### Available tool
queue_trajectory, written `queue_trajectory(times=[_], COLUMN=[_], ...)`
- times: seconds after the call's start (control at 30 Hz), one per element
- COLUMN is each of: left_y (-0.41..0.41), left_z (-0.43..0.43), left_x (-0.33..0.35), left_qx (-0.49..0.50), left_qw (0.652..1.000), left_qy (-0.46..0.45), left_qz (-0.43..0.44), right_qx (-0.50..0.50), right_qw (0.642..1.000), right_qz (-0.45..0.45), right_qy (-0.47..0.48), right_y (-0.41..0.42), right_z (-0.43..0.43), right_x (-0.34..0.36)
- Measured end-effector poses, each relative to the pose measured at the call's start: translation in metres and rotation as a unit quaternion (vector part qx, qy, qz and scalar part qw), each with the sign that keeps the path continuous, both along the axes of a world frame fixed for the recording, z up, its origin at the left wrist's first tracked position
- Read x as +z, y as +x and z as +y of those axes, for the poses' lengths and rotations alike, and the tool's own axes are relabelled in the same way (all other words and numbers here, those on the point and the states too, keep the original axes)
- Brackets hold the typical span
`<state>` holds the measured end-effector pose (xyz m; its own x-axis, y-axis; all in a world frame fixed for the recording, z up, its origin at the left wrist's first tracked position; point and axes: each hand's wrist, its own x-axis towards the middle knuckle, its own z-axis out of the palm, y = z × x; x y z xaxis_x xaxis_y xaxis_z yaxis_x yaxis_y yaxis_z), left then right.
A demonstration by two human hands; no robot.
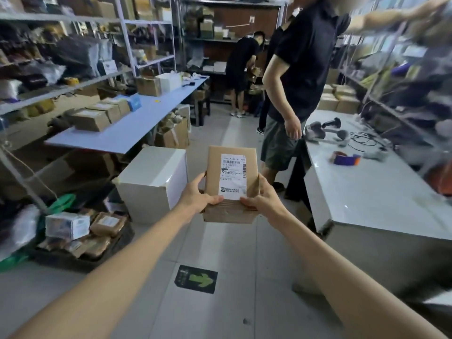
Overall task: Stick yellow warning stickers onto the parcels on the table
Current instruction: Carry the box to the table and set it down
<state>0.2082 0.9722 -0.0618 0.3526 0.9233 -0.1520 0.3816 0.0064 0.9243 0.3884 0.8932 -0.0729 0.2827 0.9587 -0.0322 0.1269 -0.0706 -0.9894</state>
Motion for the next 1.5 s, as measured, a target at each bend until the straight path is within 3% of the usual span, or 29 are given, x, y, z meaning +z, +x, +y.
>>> queue_trajectory(times=[0.63,1.5], left_y=[0.168,0.3], left_z=[0.228,0.631], left_x=[0.023,-0.008], left_qx=[-0.018,-0.036], left_qw=[0.997,0.995], left_qy=[-0.04,-0.062], left_qz=[-0.065,-0.064], right_qx=[-0.021,-0.051], right_qw=[0.999,0.997], right_qz=[-0.044,-0.054], right_qy=[0.0,-0.038], right_y=[0.17,0.294], right_z=[0.227,0.621], right_x=[0.026,0.009])
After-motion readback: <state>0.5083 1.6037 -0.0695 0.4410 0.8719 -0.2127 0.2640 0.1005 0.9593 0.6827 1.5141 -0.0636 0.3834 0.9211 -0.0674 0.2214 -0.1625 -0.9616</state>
